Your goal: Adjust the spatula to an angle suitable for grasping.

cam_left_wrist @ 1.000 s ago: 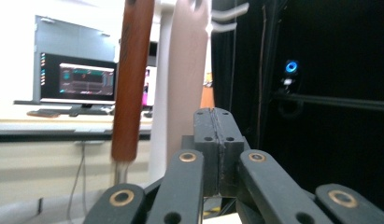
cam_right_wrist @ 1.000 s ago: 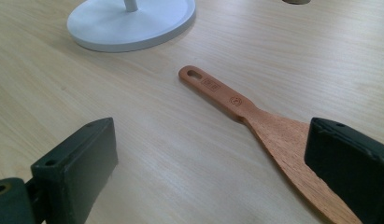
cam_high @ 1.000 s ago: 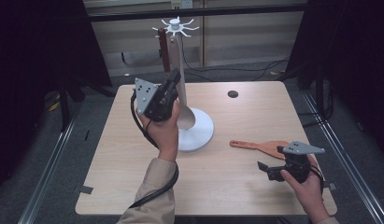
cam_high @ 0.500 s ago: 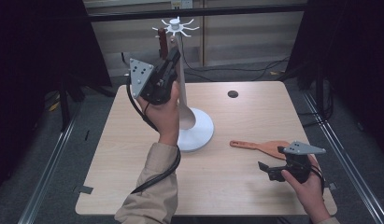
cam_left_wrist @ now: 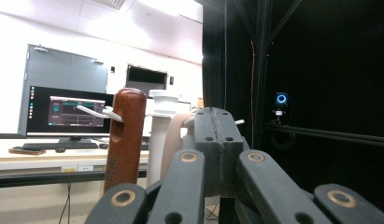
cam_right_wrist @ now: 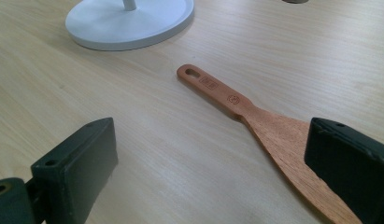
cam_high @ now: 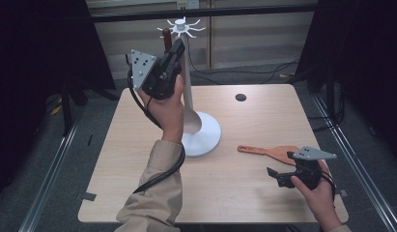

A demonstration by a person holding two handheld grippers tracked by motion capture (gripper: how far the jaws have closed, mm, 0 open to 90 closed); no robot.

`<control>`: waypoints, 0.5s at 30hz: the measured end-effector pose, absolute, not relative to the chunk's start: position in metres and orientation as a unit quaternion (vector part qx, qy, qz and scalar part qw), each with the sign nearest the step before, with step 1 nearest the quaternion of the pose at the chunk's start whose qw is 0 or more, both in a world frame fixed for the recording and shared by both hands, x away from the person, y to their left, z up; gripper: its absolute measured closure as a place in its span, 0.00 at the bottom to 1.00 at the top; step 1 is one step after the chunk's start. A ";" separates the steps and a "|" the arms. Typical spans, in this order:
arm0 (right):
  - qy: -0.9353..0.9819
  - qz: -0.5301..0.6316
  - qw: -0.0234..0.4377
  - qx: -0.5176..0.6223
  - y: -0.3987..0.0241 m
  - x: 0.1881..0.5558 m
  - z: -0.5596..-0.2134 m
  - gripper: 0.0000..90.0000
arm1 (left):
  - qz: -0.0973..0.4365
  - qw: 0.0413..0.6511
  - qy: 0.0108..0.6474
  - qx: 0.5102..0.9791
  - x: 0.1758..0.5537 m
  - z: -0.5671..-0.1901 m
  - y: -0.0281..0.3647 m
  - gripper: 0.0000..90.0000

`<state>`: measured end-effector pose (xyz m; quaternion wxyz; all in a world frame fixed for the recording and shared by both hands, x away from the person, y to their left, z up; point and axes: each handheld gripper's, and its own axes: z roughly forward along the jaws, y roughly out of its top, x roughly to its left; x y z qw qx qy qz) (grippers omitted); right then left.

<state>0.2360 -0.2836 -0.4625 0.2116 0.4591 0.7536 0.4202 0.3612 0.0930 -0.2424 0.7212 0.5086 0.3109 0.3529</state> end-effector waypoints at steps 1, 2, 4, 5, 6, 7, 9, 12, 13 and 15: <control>0.754 0.420 0.212 0.459 -0.284 0.236 -0.463 0.02 | 0.355 0.720 0.313 0.507 0.361 -0.242 0.094 1.00; 0.753 0.420 0.212 0.460 -0.284 0.236 -0.463 0.02 | 0.355 0.721 0.313 0.506 0.361 -0.243 0.095 1.00; 0.753 0.420 0.212 0.459 -0.284 0.236 -0.463 0.02 | 0.353 0.723 0.315 0.503 0.362 -0.243 0.097 1.00; 0.754 0.420 0.211 0.459 -0.284 0.236 -0.463 0.02 | 0.352 0.723 0.317 0.502 0.362 -0.243 0.097 1.00; 0.754 0.420 0.211 0.459 -0.284 0.236 -0.463 0.02 | 0.352 0.723 0.316 0.504 0.362 -0.243 0.098 1.00; 0.754 0.420 0.211 0.459 -0.284 0.236 -0.463 0.02 | 0.354 0.720 0.318 0.505 0.362 -0.242 0.099 1.00; 0.753 0.421 0.211 0.459 -0.283 0.237 -0.463 0.02 | 0.353 0.720 0.319 0.505 0.363 -0.242 0.100 1.00; 0.755 0.420 0.210 0.458 -0.282 0.237 -0.463 0.02 | 0.355 0.720 0.322 0.502 0.364 -0.242 0.102 1.00; 0.755 0.419 0.210 0.458 -0.282 0.237 -0.463 0.02 | 0.353 0.721 0.323 0.501 0.364 -0.242 0.103 1.00; 0.755 0.419 0.210 0.458 -0.282 0.237 -0.463 0.02 | 0.354 0.718 0.324 0.504 0.364 -0.241 0.105 1.00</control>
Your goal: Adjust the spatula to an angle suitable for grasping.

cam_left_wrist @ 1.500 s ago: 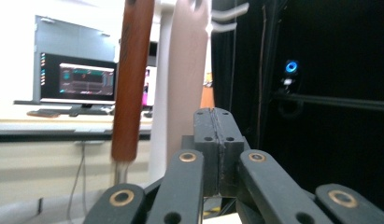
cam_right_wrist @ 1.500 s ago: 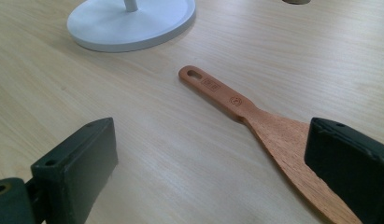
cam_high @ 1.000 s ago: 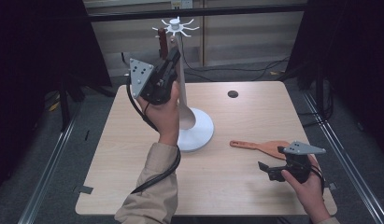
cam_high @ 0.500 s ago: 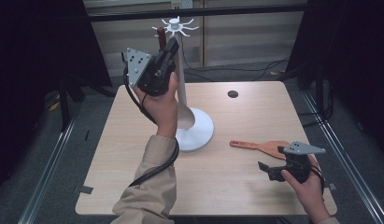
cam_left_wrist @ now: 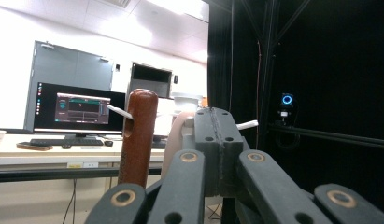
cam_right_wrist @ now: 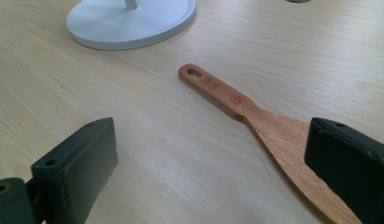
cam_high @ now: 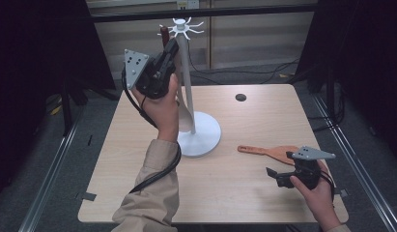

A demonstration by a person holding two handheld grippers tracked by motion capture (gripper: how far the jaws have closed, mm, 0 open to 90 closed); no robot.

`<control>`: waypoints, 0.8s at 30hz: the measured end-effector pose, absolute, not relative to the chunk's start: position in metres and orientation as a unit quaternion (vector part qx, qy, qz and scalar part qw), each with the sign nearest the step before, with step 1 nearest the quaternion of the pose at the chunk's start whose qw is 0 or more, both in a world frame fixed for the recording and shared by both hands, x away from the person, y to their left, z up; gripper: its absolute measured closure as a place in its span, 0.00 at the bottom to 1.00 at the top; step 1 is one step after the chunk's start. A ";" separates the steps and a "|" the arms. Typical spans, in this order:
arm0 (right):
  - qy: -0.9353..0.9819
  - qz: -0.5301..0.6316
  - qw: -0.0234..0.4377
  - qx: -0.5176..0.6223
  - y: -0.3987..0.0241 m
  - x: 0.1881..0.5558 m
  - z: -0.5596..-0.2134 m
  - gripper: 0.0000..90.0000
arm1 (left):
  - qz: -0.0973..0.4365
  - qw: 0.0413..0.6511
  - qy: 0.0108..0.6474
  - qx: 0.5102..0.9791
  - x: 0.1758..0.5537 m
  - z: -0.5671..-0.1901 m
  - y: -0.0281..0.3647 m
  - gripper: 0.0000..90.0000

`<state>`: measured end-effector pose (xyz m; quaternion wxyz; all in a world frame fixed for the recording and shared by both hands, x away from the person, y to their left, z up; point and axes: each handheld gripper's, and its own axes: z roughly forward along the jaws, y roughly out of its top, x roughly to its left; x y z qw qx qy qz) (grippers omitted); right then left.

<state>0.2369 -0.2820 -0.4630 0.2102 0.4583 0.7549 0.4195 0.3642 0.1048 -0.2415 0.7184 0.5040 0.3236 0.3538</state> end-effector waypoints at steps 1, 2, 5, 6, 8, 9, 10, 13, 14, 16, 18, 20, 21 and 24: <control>0.755 0.420 0.211 0.458 -0.282 0.237 -0.463 0.02 | 0.353 0.718 0.326 0.503 0.365 -0.241 0.106 1.00; 0.755 0.420 0.211 0.458 -0.282 0.237 -0.463 0.02 | 0.353 0.718 0.326 0.503 0.365 -0.241 0.106 1.00; 0.755 0.420 0.211 0.458 -0.282 0.237 -0.463 0.02 | 0.352 0.721 0.330 0.498 0.365 -0.241 0.107 1.00; 0.755 0.420 0.211 0.458 -0.282 0.237 -0.463 0.02 | 0.352 0.719 0.330 0.501 0.366 -0.242 0.109 1.00; 0.756 0.419 0.211 0.456 -0.282 0.237 -0.463 0.02 | 0.349 0.719 0.332 0.501 0.367 -0.241 0.110 1.00; 0.757 0.420 0.212 0.453 -0.282 0.238 -0.463 0.02 | 0.350 0.719 0.333 0.500 0.367 -0.241 0.110 1.00; 0.757 0.420 0.212 0.453 -0.282 0.238 -0.463 0.02 | 0.347 0.720 0.334 0.499 0.367 -0.241 0.110 1.00; 0.757 0.420 0.212 0.454 -0.281 0.238 -0.463 0.02 | 0.346 0.720 0.335 0.500 0.368 -0.242 0.112 1.00; 0.757 0.420 0.212 0.454 -0.281 0.238 -0.463 0.02 | 0.345 0.720 0.337 0.499 0.368 -0.242 0.112 1.00; 0.757 0.420 0.212 0.453 -0.281 0.238 -0.463 0.02 | 0.344 0.720 0.338 0.498 0.368 -0.242 0.113 1.00; 0.757 0.420 0.211 0.454 -0.281 0.238 -0.463 0.02 | 0.343 0.720 0.337 0.500 0.368 -0.242 0.113 1.00; 0.758 0.420 0.212 0.453 -0.280 0.238 -0.463 0.02 | 0.342 0.719 0.337 0.503 0.367 -0.243 0.113 1.00; 0.758 0.420 0.211 0.453 -0.280 0.238 -0.463 0.02 | 0.342 0.719 0.337 0.503 0.367 -0.243 0.113 1.00; 0.759 0.419 0.210 0.451 -0.280 0.239 -0.463 0.02 | 0.343 0.720 0.336 0.501 0.364 -0.245 0.113 0.98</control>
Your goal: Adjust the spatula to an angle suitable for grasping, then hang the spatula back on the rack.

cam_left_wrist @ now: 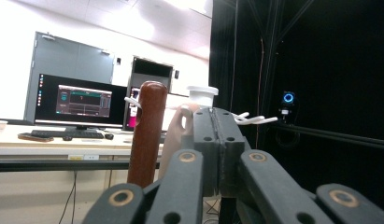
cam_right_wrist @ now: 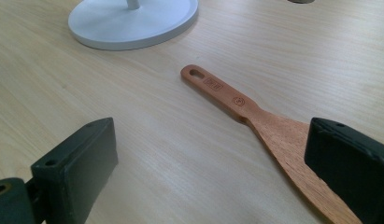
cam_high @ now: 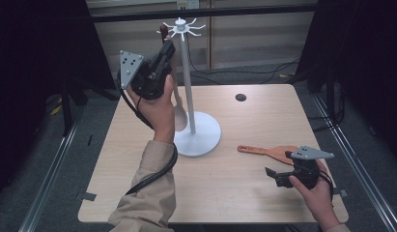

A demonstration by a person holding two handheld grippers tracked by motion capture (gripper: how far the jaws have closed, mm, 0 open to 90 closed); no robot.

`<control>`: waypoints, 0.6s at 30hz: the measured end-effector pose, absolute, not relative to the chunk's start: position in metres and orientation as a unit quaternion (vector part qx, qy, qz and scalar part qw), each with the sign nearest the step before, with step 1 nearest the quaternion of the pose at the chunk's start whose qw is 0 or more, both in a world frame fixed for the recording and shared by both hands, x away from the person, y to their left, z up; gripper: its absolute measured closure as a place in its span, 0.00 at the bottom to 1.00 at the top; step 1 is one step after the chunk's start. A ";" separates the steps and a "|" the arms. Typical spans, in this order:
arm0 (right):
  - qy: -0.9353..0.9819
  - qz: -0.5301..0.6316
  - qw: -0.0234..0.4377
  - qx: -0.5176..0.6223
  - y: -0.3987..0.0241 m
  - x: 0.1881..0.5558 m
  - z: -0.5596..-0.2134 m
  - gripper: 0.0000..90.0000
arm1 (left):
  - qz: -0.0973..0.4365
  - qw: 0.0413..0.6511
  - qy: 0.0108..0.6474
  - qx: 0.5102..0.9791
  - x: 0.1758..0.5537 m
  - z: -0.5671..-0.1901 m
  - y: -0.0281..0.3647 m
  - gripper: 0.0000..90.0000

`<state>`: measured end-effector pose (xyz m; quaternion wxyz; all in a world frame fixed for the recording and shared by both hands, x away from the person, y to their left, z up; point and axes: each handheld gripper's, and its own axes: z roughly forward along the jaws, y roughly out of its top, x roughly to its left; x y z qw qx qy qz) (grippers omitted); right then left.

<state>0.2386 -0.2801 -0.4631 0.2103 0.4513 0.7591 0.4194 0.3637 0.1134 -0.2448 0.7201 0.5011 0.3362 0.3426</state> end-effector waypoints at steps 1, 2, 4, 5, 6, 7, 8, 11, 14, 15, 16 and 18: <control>0.759 0.418 0.209 0.453 -0.279 0.239 -0.463 0.02 | 0.344 0.718 0.335 0.504 0.362 -0.246 0.114 0.96; 0.760 0.418 0.208 0.452 -0.279 0.239 -0.464 0.02 | 0.344 0.717 0.334 0.506 0.361 -0.247 0.114 0.95; 0.763 0.416 0.209 0.448 -0.279 0.240 -0.464 0.02 | 0.338 0.719 0.330 0.509 0.358 -0.251 0.115 0.92; 0.763 0.416 0.210 0.447 -0.278 0.241 -0.464 0.02 | 0.340 0.717 0.325 0.514 0.356 -0.253 0.116 0.90; 0.762 0.418 0.208 0.449 -0.278 0.242 -0.464 0.02 | 0.341 0.717 0.321 0.517 0.354 -0.255 0.117 0.87; 0.766 0.413 0.208 0.446 -0.278 0.243 -0.466 0.02 | 0.339 0.717 0.318 0.520 0.352 -0.257 0.117 0.82; 0.766 0.413 0.208 0.446 -0.278 0.243 -0.466 0.02 | 0.337 0.716 0.315 0.523 0.350 -0.259 0.116 0.82; 0.766 0.415 0.208 0.445 -0.277 0.244 -0.466 0.02 | 0.334 0.710 0.309 0.537 0.345 -0.266 0.114 0.80; 0.769 0.414 0.205 0.442 -0.274 0.246 -0.466 0.02 | 0.326 0.709 0.307 0.544 0.341 -0.272 0.113 0.76; 0.770 0.414 0.206 0.440 -0.273 0.247 -0.466 0.02 | 0.325 0.708 0.308 0.546 0.340 -0.275 0.113 0.75; 0.771 0.411 0.204 0.440 -0.272 0.247 -0.467 0.02 | 0.324 0.706 0.309 0.548 0.339 -0.278 0.112 0.74; 0.773 0.411 0.203 0.439 -0.272 0.249 -0.468 0.02 | 0.320 0.705 0.308 0.552 0.338 -0.284 0.112 0.71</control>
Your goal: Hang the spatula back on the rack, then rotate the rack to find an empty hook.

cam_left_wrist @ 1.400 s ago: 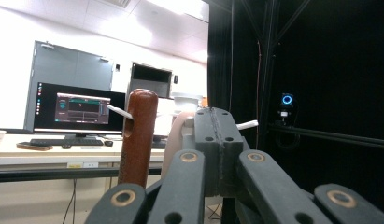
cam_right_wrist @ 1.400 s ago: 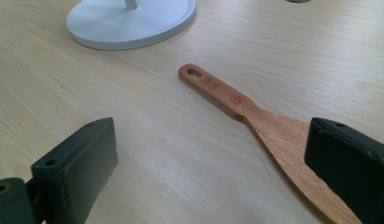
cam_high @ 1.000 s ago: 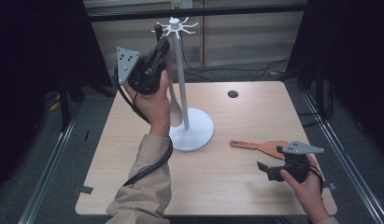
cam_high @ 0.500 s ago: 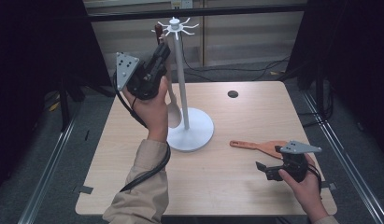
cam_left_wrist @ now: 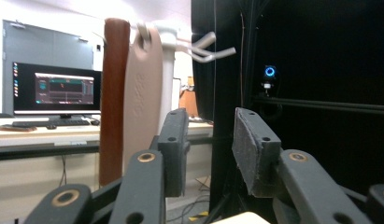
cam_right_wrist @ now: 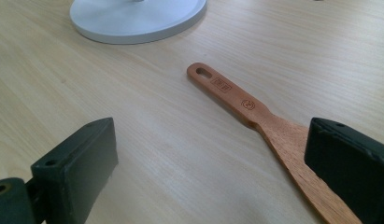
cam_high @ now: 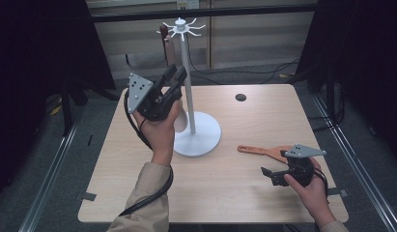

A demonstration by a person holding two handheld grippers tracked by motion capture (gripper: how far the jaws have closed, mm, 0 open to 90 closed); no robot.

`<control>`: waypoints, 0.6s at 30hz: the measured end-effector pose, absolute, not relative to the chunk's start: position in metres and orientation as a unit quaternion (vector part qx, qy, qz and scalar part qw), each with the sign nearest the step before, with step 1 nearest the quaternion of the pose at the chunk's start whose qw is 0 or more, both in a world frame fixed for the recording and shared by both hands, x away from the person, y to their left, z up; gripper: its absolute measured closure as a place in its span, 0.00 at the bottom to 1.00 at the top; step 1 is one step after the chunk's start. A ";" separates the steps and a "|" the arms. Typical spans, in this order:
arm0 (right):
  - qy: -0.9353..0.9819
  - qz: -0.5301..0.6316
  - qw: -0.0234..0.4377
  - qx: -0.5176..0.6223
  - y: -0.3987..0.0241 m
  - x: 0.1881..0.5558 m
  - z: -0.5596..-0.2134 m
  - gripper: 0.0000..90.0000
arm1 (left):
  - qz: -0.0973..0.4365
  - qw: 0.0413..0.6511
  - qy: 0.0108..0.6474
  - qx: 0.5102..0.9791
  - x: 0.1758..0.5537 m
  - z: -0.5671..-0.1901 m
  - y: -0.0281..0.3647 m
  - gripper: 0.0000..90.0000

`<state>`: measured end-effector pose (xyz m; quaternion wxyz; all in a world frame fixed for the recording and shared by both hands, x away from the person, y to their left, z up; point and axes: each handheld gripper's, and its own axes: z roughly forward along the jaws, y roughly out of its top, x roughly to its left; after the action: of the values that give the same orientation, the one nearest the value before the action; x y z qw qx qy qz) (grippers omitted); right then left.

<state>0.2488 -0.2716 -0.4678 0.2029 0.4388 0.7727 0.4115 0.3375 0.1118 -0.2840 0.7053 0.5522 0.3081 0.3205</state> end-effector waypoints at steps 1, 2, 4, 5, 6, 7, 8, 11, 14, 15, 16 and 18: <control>0.773 0.412 0.204 0.436 -0.272 0.250 -0.468 0.02 | 0.319 0.699 0.307 0.562 0.336 -0.291 0.111 0.69; 0.773 0.412 0.205 0.436 -0.272 0.251 -0.468 0.02 | 0.319 0.699 0.307 0.562 0.336 -0.291 0.111 0.68; 0.772 0.413 0.203 0.438 -0.271 0.251 -0.468 0.02 | 0.305 0.701 0.315 0.562 0.336 -0.299 0.110 0.66; 0.773 0.413 0.203 0.436 -0.271 0.251 -0.469 0.02 | 0.306 0.697 0.317 0.565 0.336 -0.303 0.111 0.63; 0.776 0.411 0.201 0.435 -0.271 0.252 -0.470 0.02 | 0.305 0.698 0.319 0.564 0.335 -0.307 0.111 0.61; 0.777 0.409 0.202 0.434 -0.270 0.252 -0.470 0.02 | 0.302 0.695 0.318 0.570 0.334 -0.312 0.111 0.59; 0.778 0.410 0.203 0.430 -0.271 0.253 -0.471 0.02 | 0.301 0.695 0.319 0.569 0.334 -0.315 0.110 0.59; 0.781 0.407 0.207 0.427 -0.271 0.256 -0.472 0.01 | 0.299 0.687 0.317 0.581 0.332 -0.322 0.111 0.55; 0.782 0.404 0.209 0.426 -0.274 0.261 -0.475 0.01 | 0.290 0.679 0.311 0.598 0.329 -0.334 0.109 0.49; 0.782 0.405 0.208 0.425 -0.275 0.263 -0.476 0.01 | 0.290 0.679 0.311 0.598 0.329 -0.334 0.109 0.47; 0.784 0.402 0.210 0.424 -0.276 0.265 -0.477 0.01 | 0.287 0.674 0.312 0.605 0.327 -0.340 0.108 0.45; 0.786 0.399 0.215 0.421 -0.277 0.267 -0.479 0.01 | 0.285 0.673 0.309 0.609 0.326 -0.342 0.107 0.41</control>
<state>0.2674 -0.2768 -0.4787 0.2146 0.4208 0.7862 0.3986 0.3264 0.1074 -0.3425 0.6728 0.6088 0.3085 0.2854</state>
